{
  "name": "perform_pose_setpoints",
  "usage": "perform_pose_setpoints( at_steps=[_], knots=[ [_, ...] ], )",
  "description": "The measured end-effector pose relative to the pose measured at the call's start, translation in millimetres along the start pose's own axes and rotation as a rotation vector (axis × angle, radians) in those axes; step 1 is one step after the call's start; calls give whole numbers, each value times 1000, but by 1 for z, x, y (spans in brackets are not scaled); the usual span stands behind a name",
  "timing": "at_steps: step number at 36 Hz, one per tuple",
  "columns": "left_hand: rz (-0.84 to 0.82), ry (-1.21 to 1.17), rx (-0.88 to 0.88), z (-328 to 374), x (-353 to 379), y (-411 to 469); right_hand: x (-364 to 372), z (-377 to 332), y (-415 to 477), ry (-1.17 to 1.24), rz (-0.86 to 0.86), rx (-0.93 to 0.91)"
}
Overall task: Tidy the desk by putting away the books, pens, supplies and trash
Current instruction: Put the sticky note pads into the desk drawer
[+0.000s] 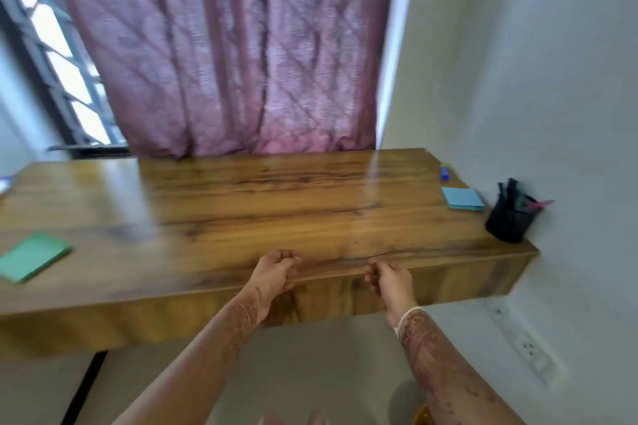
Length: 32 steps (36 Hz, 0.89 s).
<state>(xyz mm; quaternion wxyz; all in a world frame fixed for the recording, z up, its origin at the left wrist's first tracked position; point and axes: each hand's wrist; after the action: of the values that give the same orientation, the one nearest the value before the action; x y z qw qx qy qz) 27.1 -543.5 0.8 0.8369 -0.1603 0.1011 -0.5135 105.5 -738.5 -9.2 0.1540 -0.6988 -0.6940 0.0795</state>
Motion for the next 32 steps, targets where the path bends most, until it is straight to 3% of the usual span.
perform_pose_setpoints(
  at_steps=[11,18,23,32],
  knots=[
    [306,-198,-12,-56,-119,-87,92,58,-64,-114,-246,90],
    [456,-106,-5,-77,-176,-114,149,91,-102,-131,-325,179],
    [517,63,26,-82,-212,-119,190,118,-119,-82,-300,275],
    [407,644,135,-71,-290,-89,265,167,-135,25,-245,521]
  ],
)
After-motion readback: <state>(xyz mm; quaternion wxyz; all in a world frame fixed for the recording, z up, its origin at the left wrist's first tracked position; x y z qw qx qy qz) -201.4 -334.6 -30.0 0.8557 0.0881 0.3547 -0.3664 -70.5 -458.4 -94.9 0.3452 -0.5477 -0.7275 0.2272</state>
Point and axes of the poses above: each hand's wrist, its own y-axis towards the middle knuckle, its own x-axis out of the palm, z = x × y, and after that the axes turned 1 degree about -x, right-handed
